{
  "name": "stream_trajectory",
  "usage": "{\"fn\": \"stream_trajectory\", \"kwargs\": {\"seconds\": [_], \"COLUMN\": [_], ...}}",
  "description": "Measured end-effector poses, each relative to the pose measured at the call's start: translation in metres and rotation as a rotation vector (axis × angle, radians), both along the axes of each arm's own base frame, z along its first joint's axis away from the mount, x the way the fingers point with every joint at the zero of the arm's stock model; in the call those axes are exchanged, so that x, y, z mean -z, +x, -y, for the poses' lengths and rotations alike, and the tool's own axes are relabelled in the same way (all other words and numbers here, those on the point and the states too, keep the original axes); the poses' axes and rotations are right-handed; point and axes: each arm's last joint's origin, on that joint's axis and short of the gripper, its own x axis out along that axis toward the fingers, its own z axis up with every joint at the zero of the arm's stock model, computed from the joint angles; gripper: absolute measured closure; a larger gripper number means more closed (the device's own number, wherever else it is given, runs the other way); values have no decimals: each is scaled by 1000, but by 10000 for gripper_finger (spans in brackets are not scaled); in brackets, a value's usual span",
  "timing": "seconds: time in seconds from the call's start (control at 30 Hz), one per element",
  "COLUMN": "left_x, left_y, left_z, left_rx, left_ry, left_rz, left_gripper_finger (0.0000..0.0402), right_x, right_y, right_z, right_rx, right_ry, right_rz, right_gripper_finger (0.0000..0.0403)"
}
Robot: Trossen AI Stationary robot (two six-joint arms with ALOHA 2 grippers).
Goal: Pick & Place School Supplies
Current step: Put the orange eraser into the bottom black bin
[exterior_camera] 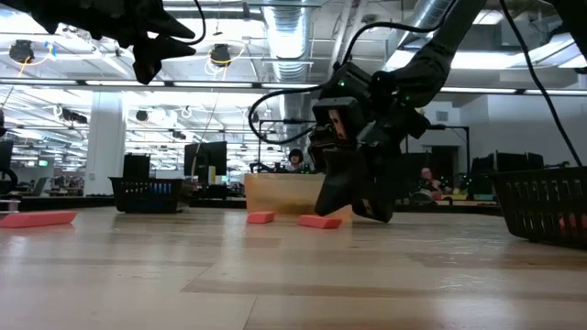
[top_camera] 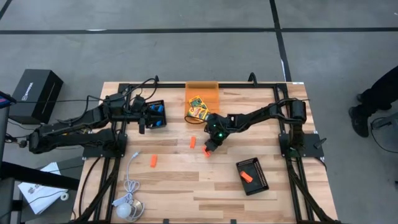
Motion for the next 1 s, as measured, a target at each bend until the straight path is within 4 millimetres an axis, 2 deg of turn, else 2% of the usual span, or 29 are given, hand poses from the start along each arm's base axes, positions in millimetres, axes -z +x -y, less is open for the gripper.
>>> {"fn": "stream_trajectory", "kwargs": {"seconds": [0.33,0.53,1.0], "left_x": [2,4,5], "left_y": [2,5,6], "left_z": [-1,-2,-2], "left_rx": [1,13,23], "left_ry": [0,-10,-11], "left_rz": [-11,-28,-35], "left_gripper_finger": [284,284,284], "right_x": [2,7,6], "right_y": [-3,-11,-13], "right_z": [-2,6,21], "right_rx": [-13,-13,-6], "right_ry": [-3,-12,-48], "right_rz": [-34,-109,-128], "right_gripper_finger": [403,403,403]}}
